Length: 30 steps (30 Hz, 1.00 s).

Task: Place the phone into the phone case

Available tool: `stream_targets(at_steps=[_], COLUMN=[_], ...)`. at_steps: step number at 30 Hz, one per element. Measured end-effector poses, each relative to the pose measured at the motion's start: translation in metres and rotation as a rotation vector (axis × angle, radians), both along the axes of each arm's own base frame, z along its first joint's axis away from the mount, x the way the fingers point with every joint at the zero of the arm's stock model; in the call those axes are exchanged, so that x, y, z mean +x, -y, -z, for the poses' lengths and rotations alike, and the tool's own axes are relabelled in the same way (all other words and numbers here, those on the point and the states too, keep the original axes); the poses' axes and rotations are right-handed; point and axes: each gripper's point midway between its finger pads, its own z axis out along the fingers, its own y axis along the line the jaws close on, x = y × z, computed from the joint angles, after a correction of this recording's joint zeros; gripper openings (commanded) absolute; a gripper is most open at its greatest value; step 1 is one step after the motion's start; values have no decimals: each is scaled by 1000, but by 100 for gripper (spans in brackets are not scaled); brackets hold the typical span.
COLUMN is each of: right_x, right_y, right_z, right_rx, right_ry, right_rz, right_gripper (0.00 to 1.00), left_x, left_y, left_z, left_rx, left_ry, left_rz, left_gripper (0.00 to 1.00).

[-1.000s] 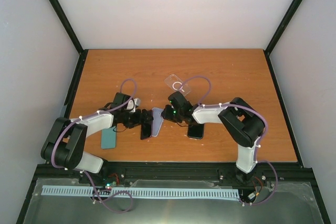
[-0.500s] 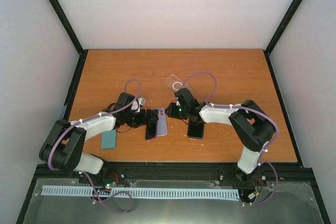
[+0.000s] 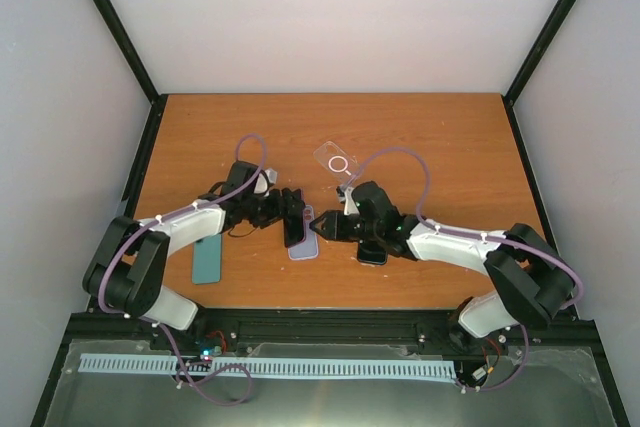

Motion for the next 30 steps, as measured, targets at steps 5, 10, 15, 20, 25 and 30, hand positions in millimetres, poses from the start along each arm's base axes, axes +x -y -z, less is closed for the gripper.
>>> stream_targets(at_steps=[5, 10, 15, 20, 25, 30], right_x=[-9, -4, -1, -1, -2, -6], right_y=[-16, -28, -31, -29, -30, -21], right_z=[-4, 11, 12, 15, 15, 30], right_rx=[35, 14, 19, 11, 20, -12], right_ry=[-7, -52, -59, -71, -76, -119], right_rz=[-34, -27, -18, -6, -2, 31], right_gripper=[40, 31, 10, 3, 3, 3], left_x=[5, 6, 2, -4, -5, -5], left_y=[5, 10, 10, 8, 6, 5], left_z=[-3, -8, -3, 3, 1, -6], left_rx=[-36, -74, -89, -98, -94, -92], left_ry=[-12, -15, -28, -42, -33, -10], left_rz=[-20, -24, -26, -31, -39, -39], left_gripper=[49, 49, 50, 66, 91, 100])
